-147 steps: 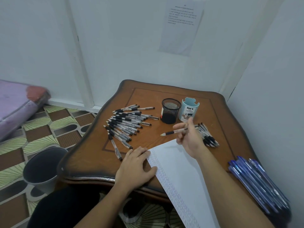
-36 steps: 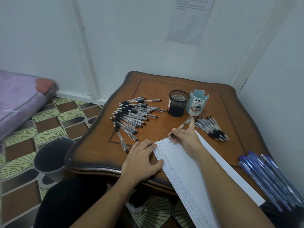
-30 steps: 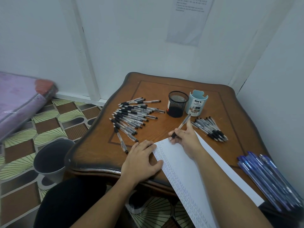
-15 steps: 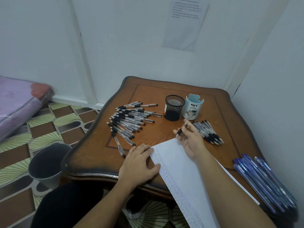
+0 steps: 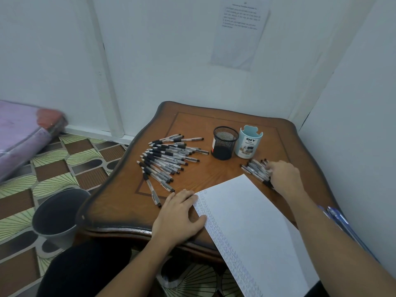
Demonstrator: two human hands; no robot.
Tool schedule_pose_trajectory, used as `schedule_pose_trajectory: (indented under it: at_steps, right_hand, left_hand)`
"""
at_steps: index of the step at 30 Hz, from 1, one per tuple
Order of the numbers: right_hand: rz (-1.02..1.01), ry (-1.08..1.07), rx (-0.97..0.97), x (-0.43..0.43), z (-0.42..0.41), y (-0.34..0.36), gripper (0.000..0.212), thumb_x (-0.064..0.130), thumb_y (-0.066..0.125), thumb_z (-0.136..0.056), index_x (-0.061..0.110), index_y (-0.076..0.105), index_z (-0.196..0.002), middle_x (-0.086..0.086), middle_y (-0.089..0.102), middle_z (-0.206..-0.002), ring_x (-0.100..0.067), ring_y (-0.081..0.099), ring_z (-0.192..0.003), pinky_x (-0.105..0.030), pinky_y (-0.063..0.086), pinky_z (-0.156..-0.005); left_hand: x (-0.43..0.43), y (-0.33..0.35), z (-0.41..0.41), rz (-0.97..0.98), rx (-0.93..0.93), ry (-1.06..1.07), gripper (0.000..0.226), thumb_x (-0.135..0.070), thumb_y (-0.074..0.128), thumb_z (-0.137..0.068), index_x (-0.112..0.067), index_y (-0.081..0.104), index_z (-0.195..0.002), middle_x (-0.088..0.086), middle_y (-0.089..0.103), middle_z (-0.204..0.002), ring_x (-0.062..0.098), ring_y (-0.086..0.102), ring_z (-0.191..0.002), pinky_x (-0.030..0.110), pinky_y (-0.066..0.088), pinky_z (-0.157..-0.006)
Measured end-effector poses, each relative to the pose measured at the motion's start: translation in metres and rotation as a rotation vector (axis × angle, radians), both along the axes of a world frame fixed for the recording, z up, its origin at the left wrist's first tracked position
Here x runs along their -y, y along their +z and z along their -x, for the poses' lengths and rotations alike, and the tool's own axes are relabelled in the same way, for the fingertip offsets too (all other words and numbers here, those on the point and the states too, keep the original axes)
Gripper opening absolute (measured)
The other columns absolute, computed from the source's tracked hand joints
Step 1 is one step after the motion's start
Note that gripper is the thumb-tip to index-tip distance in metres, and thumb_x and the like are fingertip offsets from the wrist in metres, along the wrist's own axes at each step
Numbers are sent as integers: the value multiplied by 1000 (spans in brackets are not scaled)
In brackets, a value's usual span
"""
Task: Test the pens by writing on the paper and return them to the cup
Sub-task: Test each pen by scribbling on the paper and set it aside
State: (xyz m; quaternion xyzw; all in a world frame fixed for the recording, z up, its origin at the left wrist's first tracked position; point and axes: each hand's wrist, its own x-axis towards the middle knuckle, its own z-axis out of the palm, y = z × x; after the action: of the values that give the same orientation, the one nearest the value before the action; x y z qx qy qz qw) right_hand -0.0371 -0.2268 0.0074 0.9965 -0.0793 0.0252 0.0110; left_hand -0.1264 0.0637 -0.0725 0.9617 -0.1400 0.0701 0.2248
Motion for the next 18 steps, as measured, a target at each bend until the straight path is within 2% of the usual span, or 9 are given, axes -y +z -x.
schedule_pose_trajectory:
  at_steps: [2, 5, 9, 13, 16, 18]
  right_hand:
    - [63, -11, 0, 0, 1, -7, 37, 28, 58, -98, 30, 56, -135, -6, 60, -123, -21, 54, -108, -32, 44, -90]
    - [44, -14, 84, -1, 0, -13, 37, 31, 53, -100, 31, 54, -137, -7, 57, -127, -22, 50, -114, -36, 41, -92]
    - [-100, 114, 195, -20, -10, -19, 30, 25, 52, -100, 26, 61, -128, -5, 58, -122, -22, 50, -113, -38, 39, -92]
    - [-439, 306, 50, -68, -25, -23, 26, 17, 59, -96, 19, 67, -121, -4, 59, -123, -22, 54, -116, -36, 44, -98]
    - [-532, 342, -78, -112, -38, -26, 34, 20, 58, -98, 22, 61, -131, -6, 52, -133, -23, 55, -119, -33, 42, -100]
    - [-581, 314, -137, -136, -49, -30, 43, 26, 54, -100, 29, 51, -142, -10, 44, -144, -25, 54, -119, -38, 43, -104]
  left_hand:
    - [0, 0, 0, 9, 8, -1, 84, -74, 26, -75, -25, 50, -140, -14, 41, -146, 5, 26, -141, 26, 2, -116]
    - [0, 1, 2, 13, 12, -2, 83, -73, 27, -75, -26, 49, -140, -15, 40, -146, 4, 25, -141, 23, 0, -115]
    - [0, 2, 1, 6, 10, 3, 84, -74, 25, -75, -26, 48, -141, -14, 39, -147, 4, 24, -141, 25, 1, -116]
    - [0, 1, 1, 3, -1, 1, 84, -74, 25, -75, -27, 46, -142, -15, 37, -149, 4, 22, -142, 24, 0, -116]
    - [0, 2, 2, -4, -1, -5, 81, -73, 27, -78, -27, 46, -142, -14, 37, -149, 4, 22, -142, 27, 1, -117]
    - [0, 2, 2, -1, 5, -1, 75, -69, 34, -81, -27, 46, -141, -14, 38, -149, 4, 22, -142, 26, 2, -117]
